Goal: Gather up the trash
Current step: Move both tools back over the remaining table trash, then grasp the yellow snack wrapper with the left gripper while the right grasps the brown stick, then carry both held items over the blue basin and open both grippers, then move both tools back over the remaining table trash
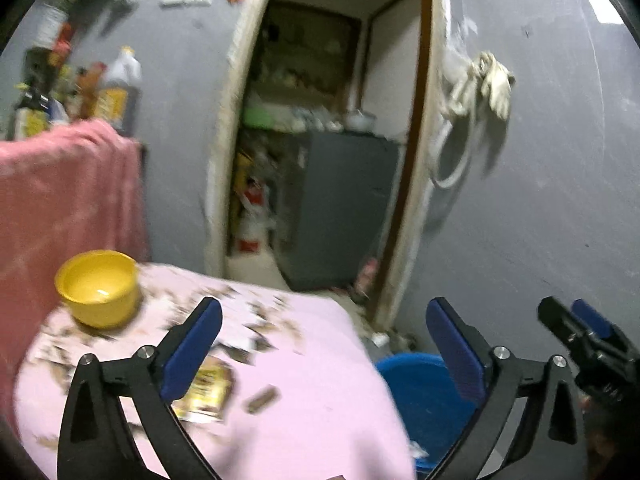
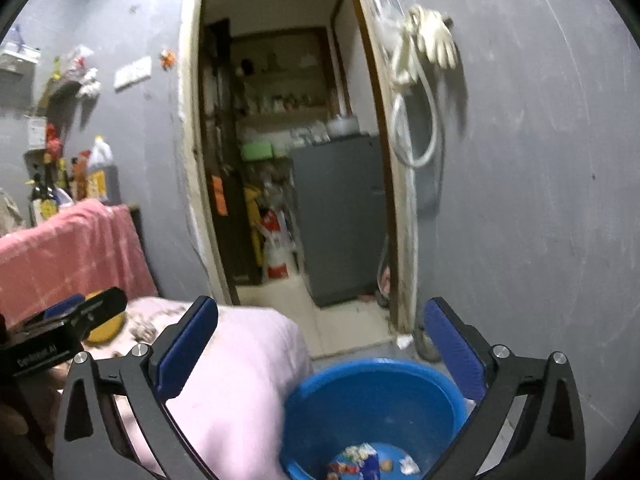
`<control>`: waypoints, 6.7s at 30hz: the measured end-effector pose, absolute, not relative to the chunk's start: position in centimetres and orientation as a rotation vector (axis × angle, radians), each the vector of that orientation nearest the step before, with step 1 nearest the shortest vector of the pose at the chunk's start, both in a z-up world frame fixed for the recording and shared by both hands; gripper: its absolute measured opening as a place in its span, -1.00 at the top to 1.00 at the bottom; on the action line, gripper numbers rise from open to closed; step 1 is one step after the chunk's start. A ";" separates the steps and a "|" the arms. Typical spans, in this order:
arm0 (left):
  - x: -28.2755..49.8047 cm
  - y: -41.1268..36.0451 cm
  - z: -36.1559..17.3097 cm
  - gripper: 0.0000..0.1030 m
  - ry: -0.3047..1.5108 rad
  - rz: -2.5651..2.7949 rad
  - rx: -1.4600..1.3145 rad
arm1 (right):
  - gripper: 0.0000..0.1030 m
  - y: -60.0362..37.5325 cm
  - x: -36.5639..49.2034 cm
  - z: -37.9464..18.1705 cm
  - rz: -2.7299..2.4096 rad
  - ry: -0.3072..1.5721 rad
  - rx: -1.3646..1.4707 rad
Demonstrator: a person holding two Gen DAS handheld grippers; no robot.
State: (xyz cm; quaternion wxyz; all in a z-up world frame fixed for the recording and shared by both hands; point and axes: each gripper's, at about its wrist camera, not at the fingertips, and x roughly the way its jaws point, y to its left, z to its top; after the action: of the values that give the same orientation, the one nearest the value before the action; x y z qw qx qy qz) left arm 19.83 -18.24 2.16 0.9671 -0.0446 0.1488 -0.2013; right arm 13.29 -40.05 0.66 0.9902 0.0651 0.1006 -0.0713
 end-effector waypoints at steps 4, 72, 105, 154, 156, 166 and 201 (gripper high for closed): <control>18.3 -15.1 2.6 -0.97 0.251 -0.349 -0.097 | -1.00 -37.3 12.6 1.8 -0.102 0.150 0.100; 27.1 -8.6 -8.4 0.25 0.687 -0.427 0.014 | -0.04 -25.7 26.3 -10.0 0.301 0.674 -0.050; 29.4 -9.8 -9.2 0.93 0.827 -0.534 -0.070 | 0.32 -25.3 27.9 -11.4 0.343 0.763 -0.027; 22.0 -32.9 0.9 0.92 0.383 -0.734 -0.085 | 0.32 -46.8 13.1 -0.8 -0.215 0.176 0.026; 22.4 -33.5 -0.1 0.92 0.433 -0.722 -0.065 | 0.32 -47.2 13.4 -1.7 -0.218 0.204 0.045; 25.2 -35.5 -5.0 0.92 0.690 -0.687 0.032 | 0.32 -47.4 15.6 -6.1 -0.219 0.373 0.081; 21.6 -21.7 1.1 -0.92 0.363 -0.479 -0.098 | -0.49 -42.3 13.5 0.1 -0.180 0.227 0.078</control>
State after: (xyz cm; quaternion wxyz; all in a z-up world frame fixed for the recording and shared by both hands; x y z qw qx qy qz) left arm 21.58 -21.67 1.13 0.9541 -0.0482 0.1785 -0.2358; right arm 13.47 -42.31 0.08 0.9888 0.0390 0.1132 -0.0896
